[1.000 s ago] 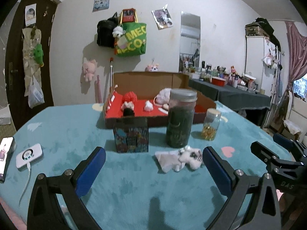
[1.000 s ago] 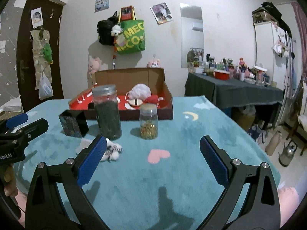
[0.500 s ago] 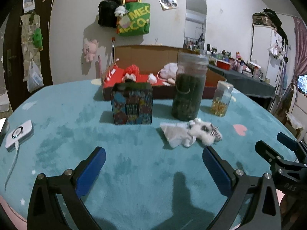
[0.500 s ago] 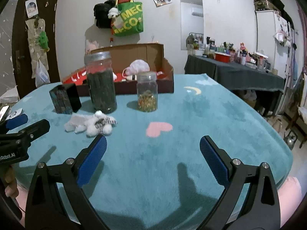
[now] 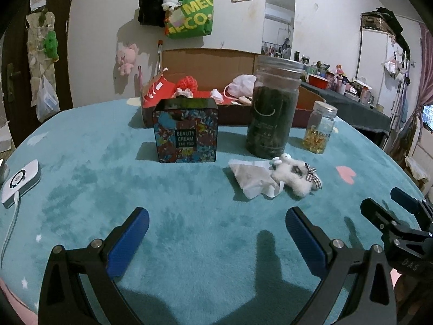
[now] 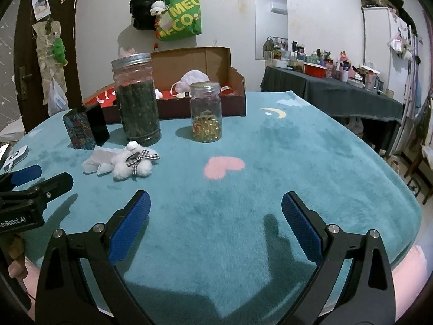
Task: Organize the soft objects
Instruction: 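Grasp the white tissue with the left tool while the right tool grasps the white plush sheep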
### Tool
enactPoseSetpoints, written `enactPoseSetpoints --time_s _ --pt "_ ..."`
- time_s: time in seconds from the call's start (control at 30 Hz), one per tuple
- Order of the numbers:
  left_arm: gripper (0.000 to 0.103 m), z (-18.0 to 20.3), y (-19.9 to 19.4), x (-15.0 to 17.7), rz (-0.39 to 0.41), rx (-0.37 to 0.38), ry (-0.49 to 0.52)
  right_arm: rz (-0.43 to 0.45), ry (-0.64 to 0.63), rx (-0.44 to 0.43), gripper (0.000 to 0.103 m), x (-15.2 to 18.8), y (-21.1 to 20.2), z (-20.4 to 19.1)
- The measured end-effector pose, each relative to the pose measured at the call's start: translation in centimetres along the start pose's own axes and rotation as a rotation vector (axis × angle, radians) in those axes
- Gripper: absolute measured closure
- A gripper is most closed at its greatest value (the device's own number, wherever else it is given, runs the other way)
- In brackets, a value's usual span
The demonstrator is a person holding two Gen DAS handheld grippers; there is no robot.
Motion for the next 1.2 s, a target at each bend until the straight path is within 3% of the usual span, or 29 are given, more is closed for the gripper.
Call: enactPoseSetpoints --time_s 0.5,0.7,0.87,0.97,1.2 --pt "0.000 -2.6 -0.1 -1.8 -0.038 -0.009 -0.009 -0.096 -0.068 -0.072 0.004 -2.9 1.8 -2.3" --pt "0.000 -4.2 -0.1 -3.1 -0.043 -0.026 -0.001 -0.182 -0.112 -0.124 0.004 -4.8 3.9 -4.5" --pt "0.000 -5.3 0.2 -3.9 -0.063 -0.021 -0.006 -0.303 -0.126 -0.179 0.004 -5.6 6.3 -6.0" --pt "0.000 -5.3 0.4 -4.3 -0.070 -0.007 -0.003 -0.358 -0.144 -0.165 0.004 -5.8 7.5 -6.3" --pt "0.000 -3.3 1.4 -4.8 -0.116 0.070 0.029 -0.352 -0.129 -0.077 0.004 -6.0 7.5 -3.4"
Point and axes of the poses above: each gripper's, at about its wrist camera, not at the fingertips, and y roughly the way its jaws point, z to its right, x to its underside, the point moved 3 cm from there along y, roughly the way its jaws point, and after that the axes turned 11 degrees about -z, right-handed, at the moved point
